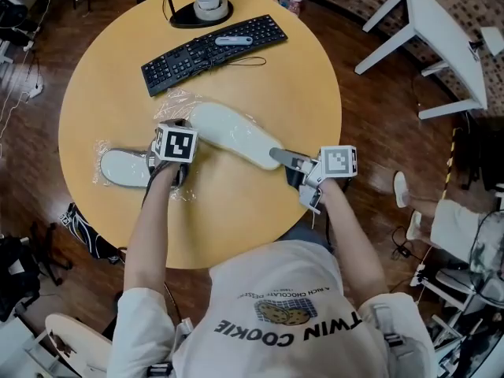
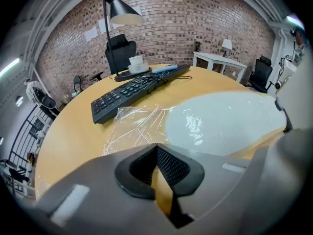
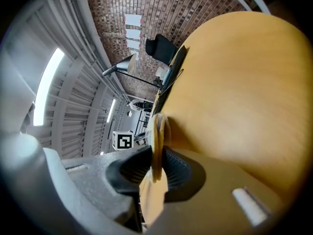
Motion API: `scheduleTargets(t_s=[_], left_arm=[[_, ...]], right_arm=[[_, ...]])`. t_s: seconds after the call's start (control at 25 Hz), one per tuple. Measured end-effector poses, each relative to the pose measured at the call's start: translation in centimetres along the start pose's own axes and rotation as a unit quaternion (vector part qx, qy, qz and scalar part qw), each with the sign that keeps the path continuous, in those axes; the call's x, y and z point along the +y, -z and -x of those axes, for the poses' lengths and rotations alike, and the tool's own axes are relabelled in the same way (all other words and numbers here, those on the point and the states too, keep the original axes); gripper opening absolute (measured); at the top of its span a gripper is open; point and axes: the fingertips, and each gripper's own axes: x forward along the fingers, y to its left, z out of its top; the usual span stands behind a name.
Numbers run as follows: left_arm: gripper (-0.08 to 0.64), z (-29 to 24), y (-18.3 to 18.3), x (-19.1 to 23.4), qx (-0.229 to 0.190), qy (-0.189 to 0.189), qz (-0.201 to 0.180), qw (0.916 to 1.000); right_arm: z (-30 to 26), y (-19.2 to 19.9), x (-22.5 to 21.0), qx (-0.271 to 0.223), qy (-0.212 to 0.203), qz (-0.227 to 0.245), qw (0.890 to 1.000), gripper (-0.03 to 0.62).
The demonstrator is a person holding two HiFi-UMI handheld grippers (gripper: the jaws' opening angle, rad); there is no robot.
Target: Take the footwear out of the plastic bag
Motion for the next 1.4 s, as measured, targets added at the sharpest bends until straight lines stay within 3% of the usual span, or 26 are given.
scheduleTargets(t_s=[0.16, 0.36, 0.52, 0.8, 1.12, 1.4], left_arm=[[0.000, -0.1, 0.2, -0.2, 0.002, -0.034, -0.014, 0.9993], [-0.002, 0.0, -0.1, 0.0, 0.003, -0.058, -0.005, 0.9983], [-0.002, -0.2, 0.0, -0.2, 0.003, -0.070, 0.001, 0.9975], [-0.005, 0.1, -0.1, -0.5, 0.012, -0.090, -0.002, 0.9959], [-0.006, 0.3, 0.1, -0.5, 0.016, -0.093, 0.000, 0.9955], [-0.006, 0.1, 0.0, -0.8, 0.019, -0.094, 0.003, 0.9954]], right_arm=[[2.2, 0.3, 0.1, -0.007, -0.009, 0.000, 1.000, 0.072], [4.7, 0.9, 0.0, -0.021, -0.002, -0.016, 1.000, 0.072], [6.2, 1.4, 0.2, -0.028, -0.022, -0.010, 0.999, 0.072], [10.1, 1.5, -0.9, -0.044, 0.006, -0.021, 0.999, 0.069], [14.7, 2.0, -1.9, -0.077, 0.000, -0.060, 0.995, 0.069], [18.4, 2.0, -1.6, -0.097, -0.030, -0.052, 0.993, 0.069]])
